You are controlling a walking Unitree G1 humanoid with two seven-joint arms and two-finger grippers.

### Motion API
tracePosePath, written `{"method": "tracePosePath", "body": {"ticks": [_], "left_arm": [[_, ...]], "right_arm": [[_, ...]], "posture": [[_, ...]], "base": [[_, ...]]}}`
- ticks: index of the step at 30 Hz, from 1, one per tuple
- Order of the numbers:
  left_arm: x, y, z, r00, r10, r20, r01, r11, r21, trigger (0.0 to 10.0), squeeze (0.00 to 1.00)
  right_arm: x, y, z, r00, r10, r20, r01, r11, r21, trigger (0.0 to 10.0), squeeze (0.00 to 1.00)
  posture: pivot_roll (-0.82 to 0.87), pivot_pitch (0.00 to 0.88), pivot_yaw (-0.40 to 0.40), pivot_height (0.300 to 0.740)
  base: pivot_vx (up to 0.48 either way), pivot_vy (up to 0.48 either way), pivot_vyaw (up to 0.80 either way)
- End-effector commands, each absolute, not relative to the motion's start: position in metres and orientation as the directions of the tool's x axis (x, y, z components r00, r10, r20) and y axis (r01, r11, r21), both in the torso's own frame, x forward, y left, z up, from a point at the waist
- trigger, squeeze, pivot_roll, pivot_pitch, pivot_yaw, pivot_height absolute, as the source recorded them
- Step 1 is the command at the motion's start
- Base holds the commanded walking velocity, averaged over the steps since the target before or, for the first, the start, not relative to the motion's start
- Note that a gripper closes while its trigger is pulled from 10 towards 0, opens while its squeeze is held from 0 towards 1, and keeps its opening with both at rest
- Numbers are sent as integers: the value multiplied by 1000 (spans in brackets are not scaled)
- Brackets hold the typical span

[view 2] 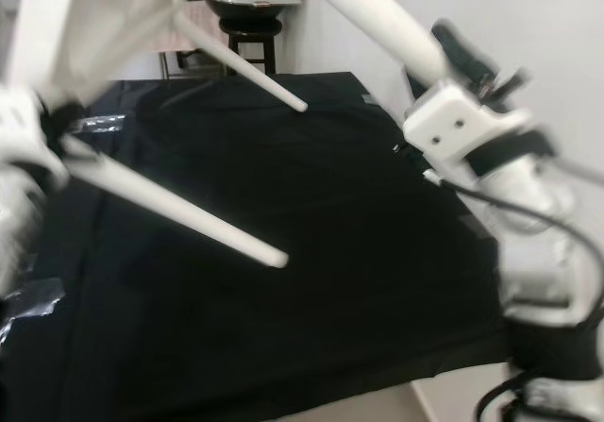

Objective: Building children table

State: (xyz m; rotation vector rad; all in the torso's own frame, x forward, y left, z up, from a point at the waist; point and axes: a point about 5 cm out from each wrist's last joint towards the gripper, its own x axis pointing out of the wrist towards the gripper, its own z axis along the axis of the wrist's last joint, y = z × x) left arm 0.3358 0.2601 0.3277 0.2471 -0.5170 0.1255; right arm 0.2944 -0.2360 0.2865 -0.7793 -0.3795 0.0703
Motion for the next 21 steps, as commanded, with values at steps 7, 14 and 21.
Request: {"method": "tracePosePath", "body": {"ticks": [7, 14, 21], "left_arm": [[311, 277, 468, 651, 69, 756, -243, 962, 122, 10000, 0], [333, 246, 437, 739, -40, 672, -78, 986, 145, 10000, 0], [348, 186, 320, 883, -242, 401, 221, 970, 100, 10000, 0]], "right_arm": [[317, -200, 154, 960, 120, -251, -168, 969, -179, 0, 0], [333, -171, 131, 951, 146, -271, -199, 963, -180, 0, 0], [335, -194, 117, 956, -10, -293, -106, 920, -378, 10000, 0]], "posture": [[9, 12, 22, 740], [24, 9, 51, 740], [9, 13, 61, 740]], "base": [[0, 0, 0], [0, 0, 0], [0, 0, 0]]}}
